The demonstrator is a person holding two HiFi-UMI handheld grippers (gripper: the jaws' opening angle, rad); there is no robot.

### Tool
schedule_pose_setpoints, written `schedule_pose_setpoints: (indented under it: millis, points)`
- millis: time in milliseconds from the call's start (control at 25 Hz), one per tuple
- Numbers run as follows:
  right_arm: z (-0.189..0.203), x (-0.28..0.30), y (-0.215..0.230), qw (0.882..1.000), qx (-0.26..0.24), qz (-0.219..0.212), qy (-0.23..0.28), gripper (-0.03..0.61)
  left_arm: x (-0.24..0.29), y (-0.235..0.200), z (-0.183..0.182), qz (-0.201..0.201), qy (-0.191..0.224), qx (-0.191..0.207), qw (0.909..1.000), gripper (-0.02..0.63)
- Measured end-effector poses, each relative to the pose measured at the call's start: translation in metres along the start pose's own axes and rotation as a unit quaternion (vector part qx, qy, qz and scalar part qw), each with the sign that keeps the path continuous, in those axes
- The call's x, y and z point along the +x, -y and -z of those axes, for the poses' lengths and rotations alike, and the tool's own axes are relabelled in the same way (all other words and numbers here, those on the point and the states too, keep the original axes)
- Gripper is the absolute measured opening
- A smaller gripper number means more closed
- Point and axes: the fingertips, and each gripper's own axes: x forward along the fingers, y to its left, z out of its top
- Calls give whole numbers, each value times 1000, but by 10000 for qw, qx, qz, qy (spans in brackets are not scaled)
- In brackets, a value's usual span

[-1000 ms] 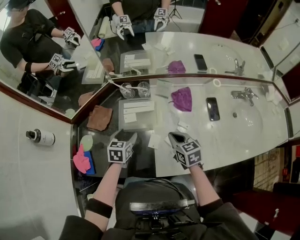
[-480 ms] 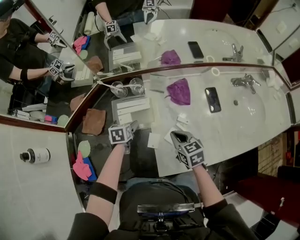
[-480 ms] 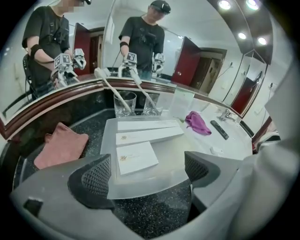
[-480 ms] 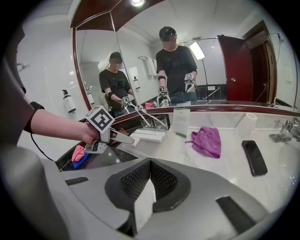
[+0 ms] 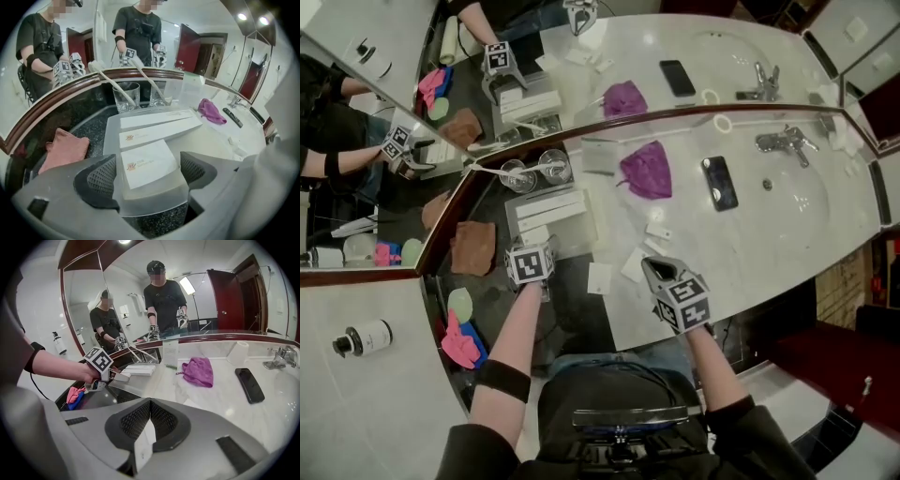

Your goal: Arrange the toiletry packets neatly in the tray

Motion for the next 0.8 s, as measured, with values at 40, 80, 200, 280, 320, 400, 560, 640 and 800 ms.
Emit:
schedule_pose_setpoints:
  millis: [40, 80, 200, 280, 320, 400, 560, 640, 800]
  points:
    - [3, 1, 2, 10000, 7, 11, -16, 9, 1, -2, -2, -48, 59, 75, 9999, 410]
    - [4, 1, 4, 10000, 10, 20, -27, 9, 2, -3, -2, -62, 110, 116, 9999, 408]
    - [3, 2, 5, 10000, 16, 6, -24, 9, -3, -3, 2, -82, 81, 59, 9999, 362]
    - [3, 3, 7, 10000, -6, 10, -17, 9, -5, -2, 2, -82, 115, 7, 9999, 345]
    - [3, 3, 7, 10000, -13, 12, -16, 9, -6, -1, 2, -74, 132, 3, 9999, 342]
    - [3, 1, 7, 10000, -15, 13, -22, 9, -8, 1, 1, -49, 164, 62, 9998, 341]
    - [0, -3, 2, 10000, -6, -9, 47, 9, -17, 6, -5, 36, 305, 207, 9993, 339]
    - [1, -4, 1, 10000, -23, -4, 73, 9, -24, 9, -7, 88, 379, 263, 9989, 339]
    - [-2, -8, -5, 9998, -52, -52, 158, 9, -40, 21, -8, 310, 560, 452, 9969, 339]
